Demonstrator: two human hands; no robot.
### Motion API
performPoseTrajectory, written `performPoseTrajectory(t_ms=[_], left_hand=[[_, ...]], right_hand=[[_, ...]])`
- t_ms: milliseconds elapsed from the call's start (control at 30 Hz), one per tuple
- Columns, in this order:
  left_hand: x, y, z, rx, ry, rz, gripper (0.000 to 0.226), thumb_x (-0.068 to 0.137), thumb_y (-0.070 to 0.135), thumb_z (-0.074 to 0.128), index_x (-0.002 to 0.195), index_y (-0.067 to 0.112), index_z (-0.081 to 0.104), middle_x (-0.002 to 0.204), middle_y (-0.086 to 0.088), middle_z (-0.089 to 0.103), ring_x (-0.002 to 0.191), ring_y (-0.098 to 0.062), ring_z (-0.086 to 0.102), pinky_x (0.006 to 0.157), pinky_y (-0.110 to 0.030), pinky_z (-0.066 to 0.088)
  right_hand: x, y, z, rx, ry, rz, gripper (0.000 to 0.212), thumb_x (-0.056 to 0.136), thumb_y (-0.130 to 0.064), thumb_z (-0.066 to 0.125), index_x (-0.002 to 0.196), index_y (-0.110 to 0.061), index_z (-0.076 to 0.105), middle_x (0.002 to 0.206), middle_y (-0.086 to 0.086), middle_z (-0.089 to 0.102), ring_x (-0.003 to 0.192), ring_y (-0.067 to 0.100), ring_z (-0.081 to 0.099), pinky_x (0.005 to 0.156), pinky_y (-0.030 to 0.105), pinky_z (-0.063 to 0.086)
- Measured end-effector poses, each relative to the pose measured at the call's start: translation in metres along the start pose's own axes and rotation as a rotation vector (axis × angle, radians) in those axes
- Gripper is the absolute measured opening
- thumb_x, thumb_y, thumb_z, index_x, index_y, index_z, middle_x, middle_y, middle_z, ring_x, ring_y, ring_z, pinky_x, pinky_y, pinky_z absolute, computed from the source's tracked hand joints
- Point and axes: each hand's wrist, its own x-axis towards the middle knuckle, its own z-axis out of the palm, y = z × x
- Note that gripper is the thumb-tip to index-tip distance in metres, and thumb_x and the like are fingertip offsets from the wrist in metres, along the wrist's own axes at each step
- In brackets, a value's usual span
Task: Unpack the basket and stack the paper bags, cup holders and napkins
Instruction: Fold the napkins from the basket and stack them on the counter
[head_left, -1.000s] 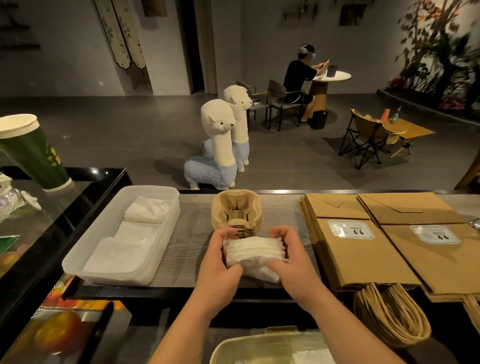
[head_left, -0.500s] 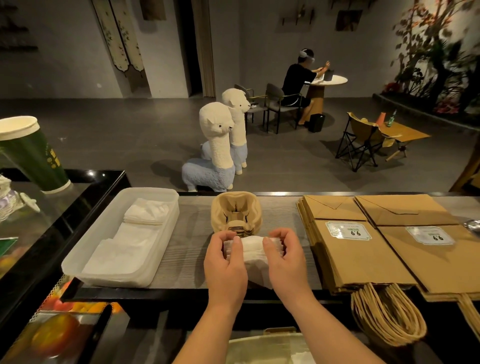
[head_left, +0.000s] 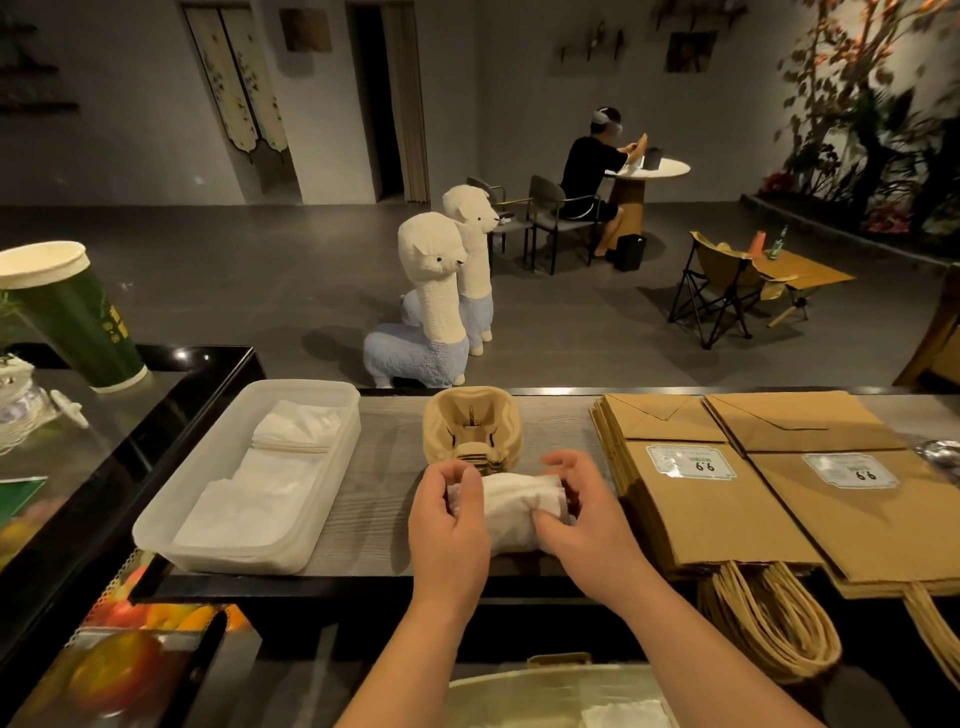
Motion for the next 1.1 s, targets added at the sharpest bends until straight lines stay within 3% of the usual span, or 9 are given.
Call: performPoseTrajectory(t_ms=[100,200,267,433,600,733,800,967,1100], left_hand=[[-0.001,0.008,-0.019,0.075,-0.258,-0.004,0.027,0.092,0.03,0.074,0.113,0.04,0.061,0.108,0.01,0.063,0.098,-0.01,0.062,0.079,-0.021,0.052],[-0.003,0.02,-0.035,0.153,-0.546,-0.084,0.059,0.077,0.034,0.083,0.129,0.041,0.057,0.113,0.013,0.064,0.098,-0.003,0.065,0.086,-0.027,0.057],[-0.006,0.027,-0.038,0.194,-0.627,-0.142,0.05,0.078,0.028,0.081,0.125,0.037,0.063,0.111,0.011,0.072,0.101,-0.01,0.069,0.091,-0.037,0.06],[-0.025,0.029,-0.037,0.003,-0.576,-0.359,0.03,0.087,0.007,0.073,0.116,0.015,0.069,0.109,-0.009,0.077,0.105,-0.029,0.072,0.095,-0.046,0.057],[-0.049,0.027,-0.033,-0.351,-0.28,-0.499,0.027,0.092,0.001,0.067,0.118,0.011,0.064,0.105,-0.013,0.078,0.097,-0.034,0.075,0.077,-0.042,0.061],[-0.055,0.021,-0.03,-0.464,-0.145,-0.484,0.028,0.093,0.004,0.067,0.119,0.014,0.064,0.109,-0.011,0.077,0.102,-0.033,0.074,0.08,-0.042,0.058],[-0.051,0.019,-0.034,-0.482,-0.176,-0.456,0.04,0.086,0.007,0.074,0.124,0.015,0.064,0.115,-0.013,0.075,0.105,-0.034,0.072,0.08,-0.042,0.057],[-0.021,0.016,-0.055,-0.32,-0.215,-0.256,0.053,0.071,0.01,0.079,0.12,0.017,0.06,0.118,-0.011,0.072,0.106,-0.027,0.07,0.091,-0.044,0.058],[-0.002,0.015,-0.064,0.082,-0.434,-0.025,0.062,0.083,-0.004,0.072,0.125,0.037,0.052,0.108,0.016,0.068,0.102,-0.004,0.066,0.088,-0.02,0.054]], right_hand=[[0.002,-0.011,-0.012,-0.043,-0.069,0.007,0.057,0.088,-0.001,0.066,0.127,-0.036,0.045,0.11,-0.001,0.064,0.093,0.014,0.067,0.076,0.031,0.061],[0.001,-0.027,-0.026,-0.114,-0.164,-0.028,0.06,0.087,-0.001,0.066,0.129,-0.037,0.046,0.104,-0.005,0.067,0.088,0.011,0.067,0.076,0.028,0.057],[0.0,-0.039,-0.03,-0.131,-0.217,-0.046,0.063,0.085,0.002,0.066,0.128,-0.04,0.047,0.101,-0.007,0.068,0.092,0.014,0.067,0.082,0.032,0.059],[-0.007,-0.049,-0.024,-0.031,-0.161,0.046,0.065,0.083,-0.005,0.076,0.133,-0.038,0.048,0.116,-0.003,0.063,0.102,0.02,0.067,0.087,0.044,0.06],[-0.039,-0.029,0.001,0.346,-0.094,0.392,0.081,0.076,-0.027,0.087,0.136,-0.044,0.036,0.125,0.005,0.065,0.107,0.025,0.07,0.089,0.044,0.059],[-0.051,-0.019,0.014,0.438,-0.071,0.418,0.063,0.083,-0.005,0.08,0.13,-0.029,0.046,0.118,0.012,0.071,0.098,0.025,0.075,0.086,0.039,0.061],[-0.045,-0.019,0.01,0.295,-0.044,0.342,0.062,0.083,-0.001,0.077,0.129,-0.031,0.048,0.116,0.005,0.072,0.099,0.02,0.074,0.092,0.04,0.059],[-0.021,-0.036,-0.015,-0.112,-0.184,0.095,0.057,0.083,0.0,0.07,0.121,-0.037,0.048,0.112,-0.01,0.067,0.094,0.011,0.068,0.084,0.031,0.06],[-0.005,-0.031,-0.015,-0.211,-0.23,0.034,0.06,0.082,0.004,0.066,0.117,-0.042,0.05,0.108,-0.008,0.063,0.093,0.015,0.064,0.081,0.034,0.058]])
